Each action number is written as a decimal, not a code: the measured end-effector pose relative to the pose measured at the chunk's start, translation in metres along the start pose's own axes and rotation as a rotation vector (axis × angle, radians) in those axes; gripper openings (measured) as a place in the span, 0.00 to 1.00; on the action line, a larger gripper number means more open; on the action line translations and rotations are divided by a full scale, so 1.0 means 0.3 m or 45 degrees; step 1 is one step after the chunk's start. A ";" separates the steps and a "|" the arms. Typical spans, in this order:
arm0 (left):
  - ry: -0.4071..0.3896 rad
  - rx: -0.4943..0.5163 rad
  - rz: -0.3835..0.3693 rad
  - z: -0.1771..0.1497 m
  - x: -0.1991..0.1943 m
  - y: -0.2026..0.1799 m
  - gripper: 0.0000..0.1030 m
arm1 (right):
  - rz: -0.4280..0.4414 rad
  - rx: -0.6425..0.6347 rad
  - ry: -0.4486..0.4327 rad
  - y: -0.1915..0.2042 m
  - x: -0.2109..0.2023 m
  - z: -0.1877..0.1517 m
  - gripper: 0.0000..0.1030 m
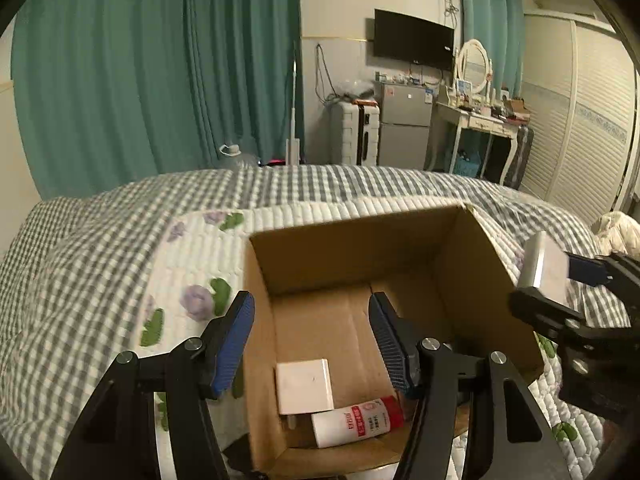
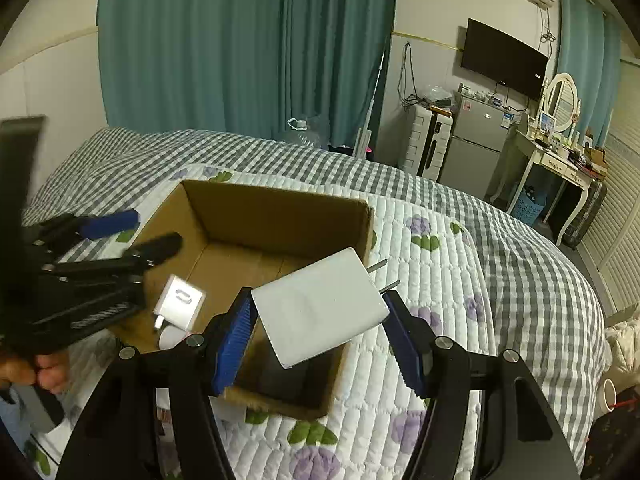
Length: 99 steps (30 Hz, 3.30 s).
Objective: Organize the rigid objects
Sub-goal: 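Lower both white chargers into the box and open both tools, then grasp the light blue case with the right tool while the left tool grasps the black TV remote, then lower the blue case and remote into the box and open both tools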
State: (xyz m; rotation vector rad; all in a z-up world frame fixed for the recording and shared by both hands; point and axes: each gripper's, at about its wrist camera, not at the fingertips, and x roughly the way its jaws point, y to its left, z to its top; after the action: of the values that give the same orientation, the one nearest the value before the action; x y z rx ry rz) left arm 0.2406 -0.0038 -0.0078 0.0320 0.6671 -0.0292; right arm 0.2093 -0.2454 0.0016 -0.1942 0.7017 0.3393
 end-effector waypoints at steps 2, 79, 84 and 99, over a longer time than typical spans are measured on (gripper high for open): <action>-0.007 -0.015 0.011 0.007 -0.012 0.025 0.60 | 0.004 0.002 0.001 0.003 0.032 0.027 0.62; 0.456 -0.129 0.208 -0.501 0.054 0.127 0.69 | 0.146 0.096 0.280 0.152 0.067 -0.495 0.49; 0.459 -0.179 0.181 -0.484 0.116 0.150 0.42 | 0.151 0.081 0.286 0.164 0.097 -0.466 0.49; 0.399 -0.091 -0.012 -0.578 -0.173 0.087 0.38 | 0.072 0.047 0.212 0.183 -0.007 -0.483 0.48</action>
State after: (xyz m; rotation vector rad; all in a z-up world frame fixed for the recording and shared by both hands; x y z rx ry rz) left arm 0.0937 0.0300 -0.1113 -0.0365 0.9810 -0.0090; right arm 0.1008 -0.2366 -0.1089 -0.1693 0.8787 0.3664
